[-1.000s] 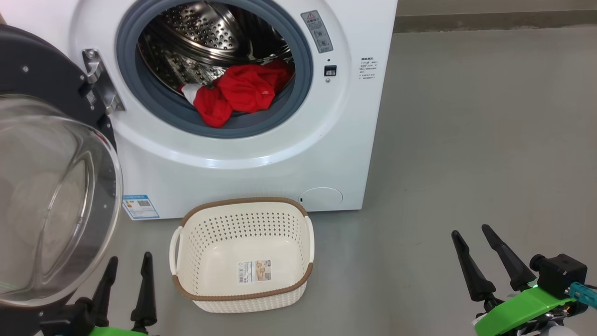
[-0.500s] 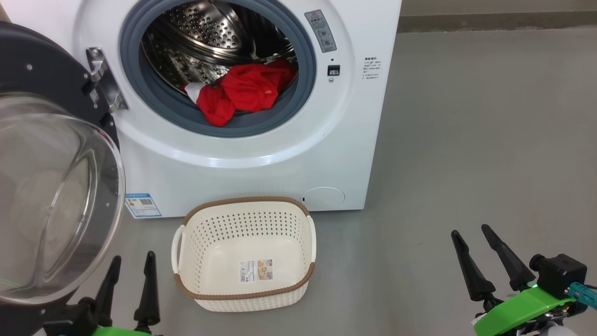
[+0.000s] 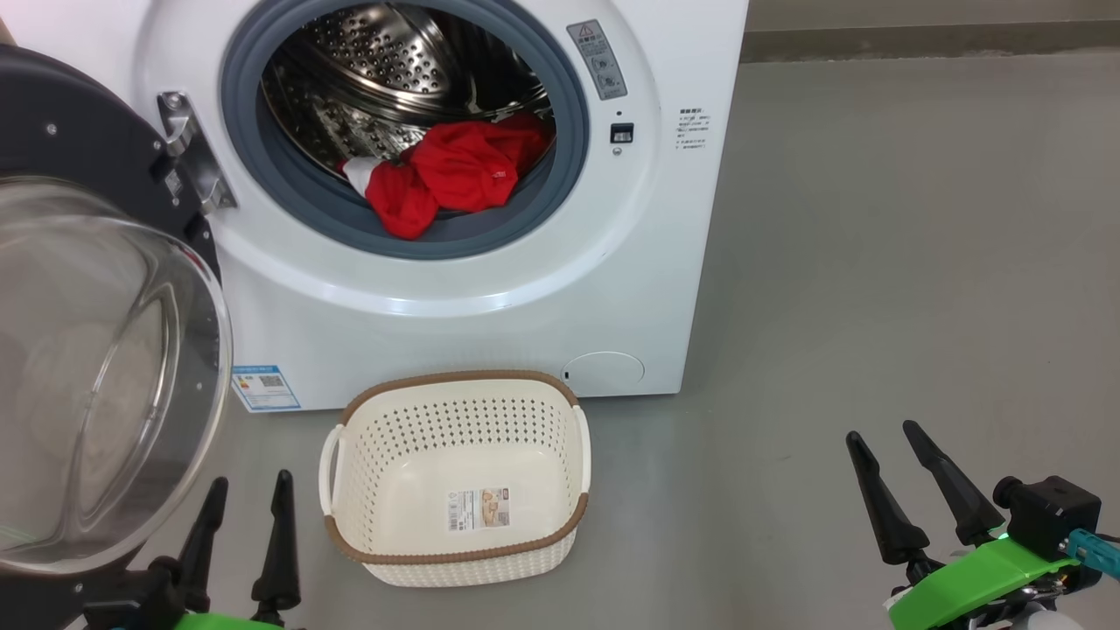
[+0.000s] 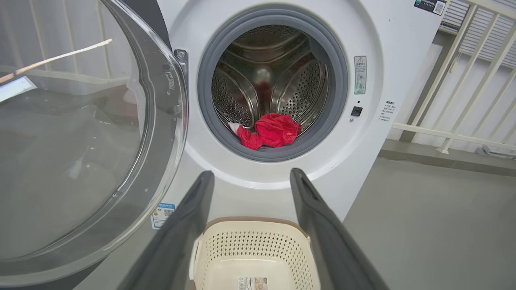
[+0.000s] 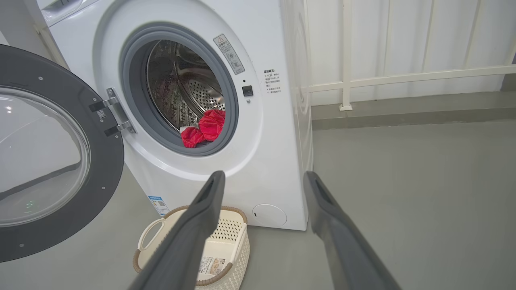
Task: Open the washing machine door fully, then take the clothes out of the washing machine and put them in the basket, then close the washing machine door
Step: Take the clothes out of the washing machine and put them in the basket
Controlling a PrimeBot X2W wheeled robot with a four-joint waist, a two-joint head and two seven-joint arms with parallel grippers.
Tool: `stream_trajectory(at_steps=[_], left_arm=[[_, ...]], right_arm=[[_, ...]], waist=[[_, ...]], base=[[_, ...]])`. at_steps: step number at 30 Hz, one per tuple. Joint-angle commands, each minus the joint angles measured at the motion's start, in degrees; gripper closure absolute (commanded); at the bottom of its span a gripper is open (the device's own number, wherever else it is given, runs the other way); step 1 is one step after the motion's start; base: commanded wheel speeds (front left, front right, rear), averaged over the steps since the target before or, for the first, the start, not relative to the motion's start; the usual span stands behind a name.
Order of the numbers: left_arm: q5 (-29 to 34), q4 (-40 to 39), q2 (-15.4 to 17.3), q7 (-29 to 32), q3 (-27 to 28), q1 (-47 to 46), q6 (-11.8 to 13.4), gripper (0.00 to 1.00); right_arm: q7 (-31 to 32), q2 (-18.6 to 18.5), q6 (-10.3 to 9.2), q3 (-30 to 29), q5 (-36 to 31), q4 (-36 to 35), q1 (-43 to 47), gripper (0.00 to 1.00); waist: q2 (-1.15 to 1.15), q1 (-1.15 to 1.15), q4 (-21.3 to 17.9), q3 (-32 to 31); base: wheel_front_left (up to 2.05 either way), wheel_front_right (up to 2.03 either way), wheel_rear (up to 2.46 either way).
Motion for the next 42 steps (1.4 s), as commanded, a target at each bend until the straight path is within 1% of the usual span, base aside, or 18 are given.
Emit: stream_trajectory(at_steps=[1,12,26,31,42], left_arm=[[0.6,-1.3,0.7,-0.7,2.2,-1.3,-0.5,0.0],[1.4,-1.2,0.4,-0.7,2.6,-1.4,-0.8,0.0],[1.7,-1.0,0.1,-0.7,3.1,-1.5,-1.2,0.0],[1.8,-1.3,0.0,-0.7,3.2,-1.4,-1.3,0.0],[2.0,-0.9,-0.2,-0.7,3.4,-1.5,-1.6,0.0]], right_arm=[[-0.7,-0.8,0.17,1.0,-0.3,-1.5,-0.6,0.0],[-0.7,-0.5,0.17,0.9,-0.5,-1.5,-0.5,0.0],[-0.7,-0.5,0.17,1.1,-0.5,-1.4,-0.5,0.0],[-0.7,-0.6,0.17,1.3,-0.4,-1.4,-0.4,0.0],[-0.7,-0.8,0.17,1.6,-0.4,-1.3,-0.5,0.0]], waist=[[0.0,0.0,0.0,0.0],[0.0,0.0,-0.1,0.2],[0.0,0.0,-0.2,0.1],[0.0,0.0,-0.1,0.0],[0.0,0.0,0.2,0.2]], base=[[0.0,0.0,0.0],[0.52,-0.52,0.0],[1.77,-1.77,0.0],[1.26,-1.26,0.0],[0.28,-0.28,0.0]])
